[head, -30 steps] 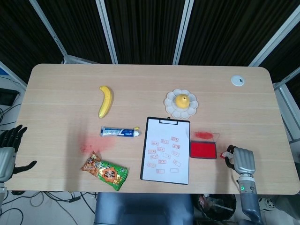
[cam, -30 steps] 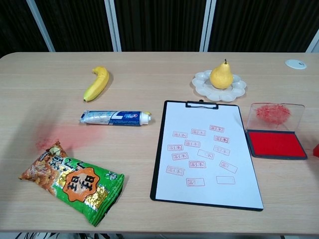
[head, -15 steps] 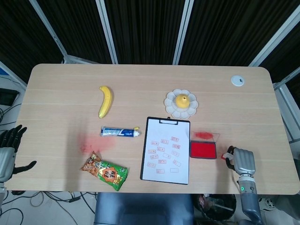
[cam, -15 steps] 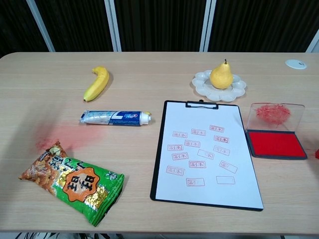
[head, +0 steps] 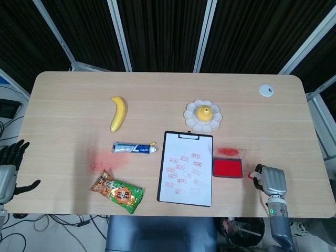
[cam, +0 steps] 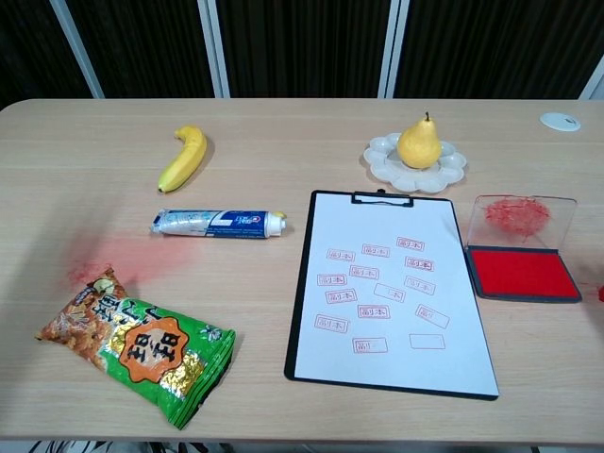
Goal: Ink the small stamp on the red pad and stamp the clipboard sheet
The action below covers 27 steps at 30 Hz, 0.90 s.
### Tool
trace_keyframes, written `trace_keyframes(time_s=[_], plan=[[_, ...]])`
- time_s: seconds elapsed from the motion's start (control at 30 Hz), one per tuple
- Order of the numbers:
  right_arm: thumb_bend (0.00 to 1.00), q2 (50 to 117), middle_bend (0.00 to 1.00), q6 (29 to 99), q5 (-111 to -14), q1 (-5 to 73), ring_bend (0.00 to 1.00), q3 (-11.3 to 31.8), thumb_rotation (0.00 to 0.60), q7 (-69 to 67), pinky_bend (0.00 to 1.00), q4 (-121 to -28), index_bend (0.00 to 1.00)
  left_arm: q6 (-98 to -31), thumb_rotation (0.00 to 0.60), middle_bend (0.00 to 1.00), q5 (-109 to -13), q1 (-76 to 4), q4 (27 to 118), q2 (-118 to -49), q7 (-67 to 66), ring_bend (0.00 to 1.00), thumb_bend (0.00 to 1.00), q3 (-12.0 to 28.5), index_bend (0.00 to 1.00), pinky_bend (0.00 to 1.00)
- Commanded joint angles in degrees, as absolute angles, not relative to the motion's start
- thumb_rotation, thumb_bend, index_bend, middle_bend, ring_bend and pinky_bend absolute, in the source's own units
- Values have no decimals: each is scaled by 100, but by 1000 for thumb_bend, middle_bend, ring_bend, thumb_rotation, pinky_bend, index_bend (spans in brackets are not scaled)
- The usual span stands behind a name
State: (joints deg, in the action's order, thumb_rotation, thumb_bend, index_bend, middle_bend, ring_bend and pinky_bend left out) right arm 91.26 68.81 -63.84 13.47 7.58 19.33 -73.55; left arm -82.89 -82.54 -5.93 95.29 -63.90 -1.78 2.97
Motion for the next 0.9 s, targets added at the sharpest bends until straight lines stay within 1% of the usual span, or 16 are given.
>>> trace_keyframes(time_s=[0.03, 0.4, 0.9], plan=[[501, 9119, 528, 6876, -6375, 1349, 631, 756, 600, 1957, 781, -7365, 646, -8290, 600, 0, -8248, -592, 9528, -6392, -174, 0, 21, 302, 0, 0], [501, 9085, 479, 6846, -6299, 1353, 589, 763, 600, 2059, 781, -7426, 573, -8288, 600, 0, -8248, -592, 9528, -6390, -171, 0, 21, 302, 0, 0], [501, 9051, 434, 6840, -6287, 1356, 581, 756, 600, 2092, 781, -7463, 507, -8298, 600, 0, -8257, -588, 9524, -6392, -160, 0, 21, 304, 0, 0]])
